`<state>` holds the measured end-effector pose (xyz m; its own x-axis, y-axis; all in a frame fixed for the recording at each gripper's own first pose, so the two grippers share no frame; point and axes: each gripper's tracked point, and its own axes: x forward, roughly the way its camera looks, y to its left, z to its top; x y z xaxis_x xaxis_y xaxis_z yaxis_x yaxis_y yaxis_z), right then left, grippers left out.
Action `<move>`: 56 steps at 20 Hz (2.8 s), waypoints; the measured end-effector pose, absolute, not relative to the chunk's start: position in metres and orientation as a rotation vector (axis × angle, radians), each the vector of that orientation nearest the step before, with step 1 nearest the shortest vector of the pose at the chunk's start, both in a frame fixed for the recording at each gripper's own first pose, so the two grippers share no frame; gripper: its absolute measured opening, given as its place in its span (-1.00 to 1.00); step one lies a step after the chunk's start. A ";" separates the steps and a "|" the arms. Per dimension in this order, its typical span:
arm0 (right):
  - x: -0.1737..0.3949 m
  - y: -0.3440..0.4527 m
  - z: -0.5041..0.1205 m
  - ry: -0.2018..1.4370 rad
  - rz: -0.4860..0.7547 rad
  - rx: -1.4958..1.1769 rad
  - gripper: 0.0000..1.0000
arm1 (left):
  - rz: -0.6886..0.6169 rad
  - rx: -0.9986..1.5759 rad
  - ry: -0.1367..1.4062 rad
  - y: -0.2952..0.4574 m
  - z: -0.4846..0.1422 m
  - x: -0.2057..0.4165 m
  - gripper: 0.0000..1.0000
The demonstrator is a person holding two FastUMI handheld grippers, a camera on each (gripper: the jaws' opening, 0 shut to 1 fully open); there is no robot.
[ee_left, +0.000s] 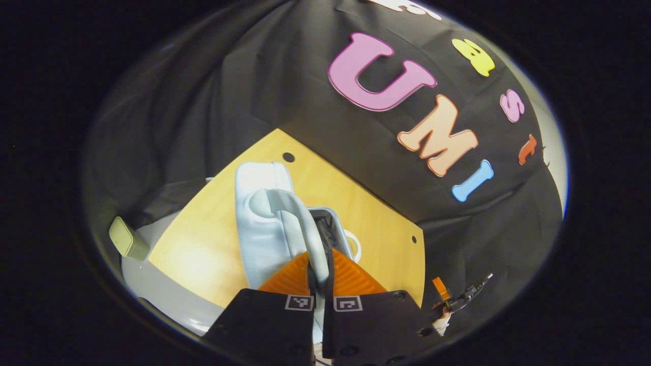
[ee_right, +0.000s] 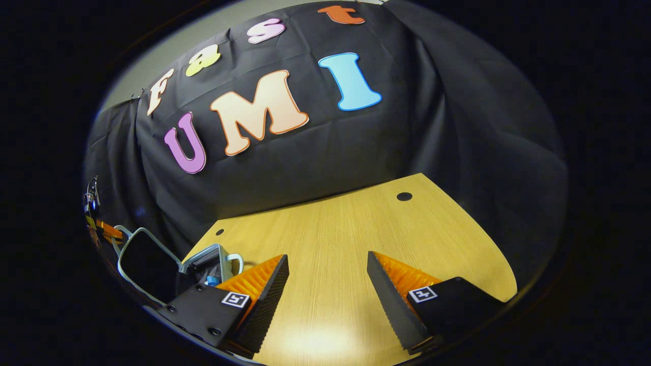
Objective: First open the suitcase, pack the skin care products into it, and then close the suitcase.
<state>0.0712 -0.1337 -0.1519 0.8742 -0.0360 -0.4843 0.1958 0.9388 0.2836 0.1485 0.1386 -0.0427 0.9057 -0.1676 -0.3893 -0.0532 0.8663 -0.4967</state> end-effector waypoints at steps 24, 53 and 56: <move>-0.019 -0.141 -0.136 0.470 -0.230 0.316 0.96 | -0.364 -0.443 0.768 -0.068 -0.138 0.310 -0.99; -0.002 -0.162 -0.118 0.417 -0.119 0.292 0.97 | -0.159 -0.076 0.666 -0.101 -0.146 0.301 0.73; 0.011 -0.153 -0.107 0.391 -0.071 0.280 0.96 | -0.156 -0.044 0.531 -0.108 -0.125 0.281 0.76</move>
